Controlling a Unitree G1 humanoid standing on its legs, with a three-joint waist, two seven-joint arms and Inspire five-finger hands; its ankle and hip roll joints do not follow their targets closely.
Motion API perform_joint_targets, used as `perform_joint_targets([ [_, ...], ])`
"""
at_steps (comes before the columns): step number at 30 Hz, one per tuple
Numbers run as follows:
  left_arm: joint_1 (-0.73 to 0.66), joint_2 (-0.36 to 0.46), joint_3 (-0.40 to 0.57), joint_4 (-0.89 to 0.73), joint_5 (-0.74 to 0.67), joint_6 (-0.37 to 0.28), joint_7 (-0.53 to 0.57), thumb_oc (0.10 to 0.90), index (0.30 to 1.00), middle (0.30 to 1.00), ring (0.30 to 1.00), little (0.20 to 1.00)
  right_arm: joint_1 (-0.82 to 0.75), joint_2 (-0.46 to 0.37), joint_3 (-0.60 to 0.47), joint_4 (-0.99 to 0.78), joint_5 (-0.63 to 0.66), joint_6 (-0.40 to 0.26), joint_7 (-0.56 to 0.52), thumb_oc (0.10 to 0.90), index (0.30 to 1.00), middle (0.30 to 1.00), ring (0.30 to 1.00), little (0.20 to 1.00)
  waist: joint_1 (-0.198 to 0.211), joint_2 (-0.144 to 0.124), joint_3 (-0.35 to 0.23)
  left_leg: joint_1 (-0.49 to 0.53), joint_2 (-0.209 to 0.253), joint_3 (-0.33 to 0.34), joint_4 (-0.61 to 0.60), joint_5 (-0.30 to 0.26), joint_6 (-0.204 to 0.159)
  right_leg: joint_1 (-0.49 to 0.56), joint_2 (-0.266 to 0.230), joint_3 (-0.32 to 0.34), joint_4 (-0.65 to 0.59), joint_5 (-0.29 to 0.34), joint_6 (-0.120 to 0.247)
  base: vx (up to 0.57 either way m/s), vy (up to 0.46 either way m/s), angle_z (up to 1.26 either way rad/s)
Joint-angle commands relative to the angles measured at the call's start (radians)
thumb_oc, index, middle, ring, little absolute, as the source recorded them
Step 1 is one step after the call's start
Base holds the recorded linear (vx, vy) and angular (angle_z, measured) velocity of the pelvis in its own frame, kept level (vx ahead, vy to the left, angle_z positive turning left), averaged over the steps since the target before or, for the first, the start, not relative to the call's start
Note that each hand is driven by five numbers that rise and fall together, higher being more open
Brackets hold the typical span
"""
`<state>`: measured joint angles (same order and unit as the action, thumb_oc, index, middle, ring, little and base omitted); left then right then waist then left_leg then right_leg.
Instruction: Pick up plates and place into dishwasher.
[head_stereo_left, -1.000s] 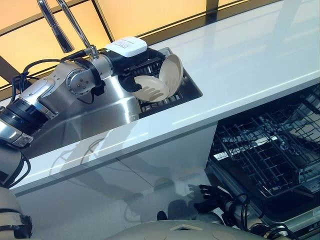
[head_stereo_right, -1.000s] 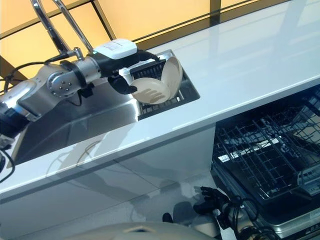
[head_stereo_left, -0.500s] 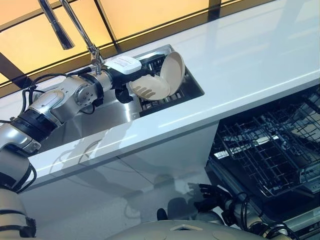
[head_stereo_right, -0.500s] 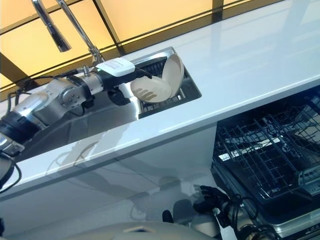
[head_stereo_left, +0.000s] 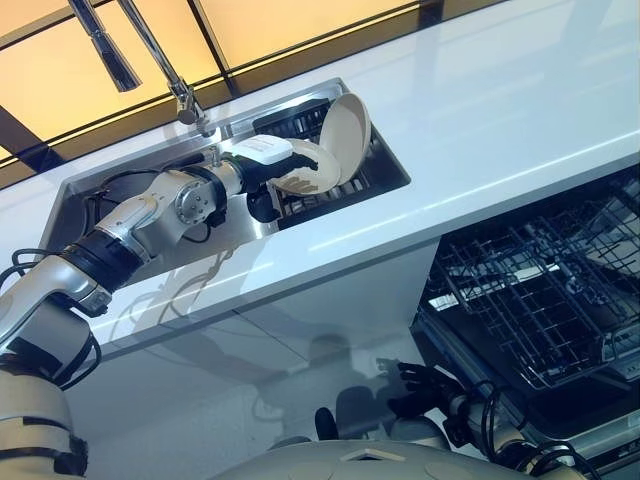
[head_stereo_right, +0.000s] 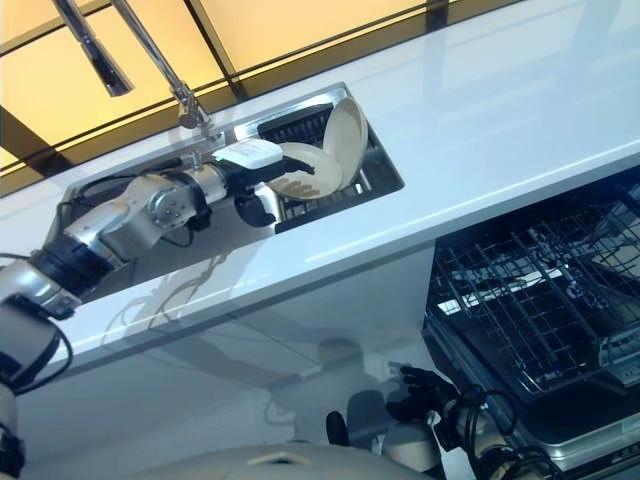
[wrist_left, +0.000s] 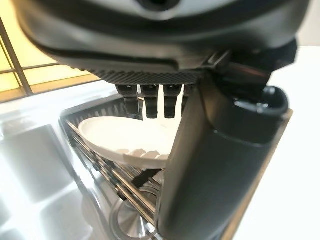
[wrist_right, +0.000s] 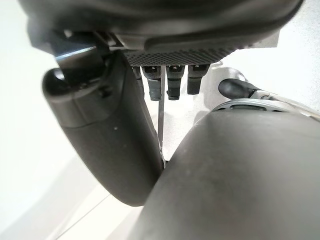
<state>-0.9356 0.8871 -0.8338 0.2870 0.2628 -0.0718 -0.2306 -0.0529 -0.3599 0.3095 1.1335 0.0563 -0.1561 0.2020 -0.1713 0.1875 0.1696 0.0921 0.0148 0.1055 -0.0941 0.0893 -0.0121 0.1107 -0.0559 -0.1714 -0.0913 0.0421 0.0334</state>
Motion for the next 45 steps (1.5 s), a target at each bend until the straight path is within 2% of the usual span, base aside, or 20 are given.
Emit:
perform_joint_targets([
  [1,-0.106,0.03,0.154,0.046,-0.039,0.051,0.066,0.8,0.9,0.9,0.9,0.9,0.059,-0.001,0.035,0.021,-0.044,-0.001,0.025,0.8,0.9,0.9,0.9,0.9,-0.012,-0.031,-0.004,0.024,-0.067,0.089,0.047,-0.126,0.02,-0.052,0.025,0.035,0.076,-0.065,0.041,0.0,0.0,0.0],
  [9,-0.116,0.009,0.143,0.048,-0.045,0.068,0.092,0.8,0.9,0.9,0.9,0.9,0.059,-0.002,0.037,0.02,-0.051,-0.006,0.024,0.8,0.9,0.9,0.9,0.9,-0.019,-0.029,0.007,0.018,-0.066,0.093,0.055,-0.128,0.022,-0.061,0.024,0.039,0.086,-0.068,0.039,0.0,0.0,0.0],
  [20,-0.111,-0.019,0.135,0.084,0.001,0.088,0.195,0.8,0.9,0.9,0.9,0.9,0.055,-0.012,0.044,0.007,-0.054,-0.004,0.026,0.8,0.9,0.9,0.9,0.9,-0.034,-0.031,0.034,0.008,-0.064,0.099,0.062,-0.128,0.023,-0.074,0.025,0.055,0.096,-0.07,0.037,0.02,0.001,-0.02],
  [21,-0.111,-0.027,0.135,0.108,0.009,0.071,0.239,0.8,0.9,0.9,0.9,0.9,0.052,-0.016,0.046,0.004,-0.049,-0.005,0.027,0.8,0.9,0.9,0.9,0.9,-0.038,-0.032,0.046,0.001,-0.063,0.1,0.066,-0.127,0.022,-0.082,0.024,0.06,0.102,-0.071,0.037,0.01,0.003,-0.05],
  [27,-0.112,-0.049,0.117,0.167,0.024,0.039,0.31,0.8,0.9,0.9,0.9,0.9,0.035,-0.029,0.057,-0.005,-0.037,-0.013,0.029,0.8,0.9,0.9,0.9,0.9,-0.05,-0.033,0.082,-0.016,-0.062,0.108,0.071,-0.125,0.023,-0.106,0.024,0.075,0.111,-0.068,0.035,-0.01,0.007,-0.03],
  [32,-0.13,-0.063,0.093,0.212,0.043,0.038,0.376,0.8,0.9,0.9,0.9,0.9,0.009,-0.044,0.069,-0.022,-0.027,-0.014,0.035,0.8,0.9,0.9,0.9,0.9,-0.067,-0.036,0.126,-0.039,-0.059,0.119,0.072,-0.118,0.02,-0.14,0.027,0.097,0.119,-0.06,0.036,-0.04,0.021,-0.09],
  [45,-0.216,-0.077,0.033,0.332,0.123,0.047,0.446,0.8,0.9,0.9,0.9,0.9,-0.062,-0.065,0.091,-0.048,0.02,-0.032,0.041,0.8,0.9,0.9,0.9,0.9,-0.081,-0.052,0.212,-0.098,-0.05,0.146,0.072,-0.099,0.013,-0.205,0.03,0.114,0.122,-0.041,0.035,-0.06,-0.006,-0.04],
])
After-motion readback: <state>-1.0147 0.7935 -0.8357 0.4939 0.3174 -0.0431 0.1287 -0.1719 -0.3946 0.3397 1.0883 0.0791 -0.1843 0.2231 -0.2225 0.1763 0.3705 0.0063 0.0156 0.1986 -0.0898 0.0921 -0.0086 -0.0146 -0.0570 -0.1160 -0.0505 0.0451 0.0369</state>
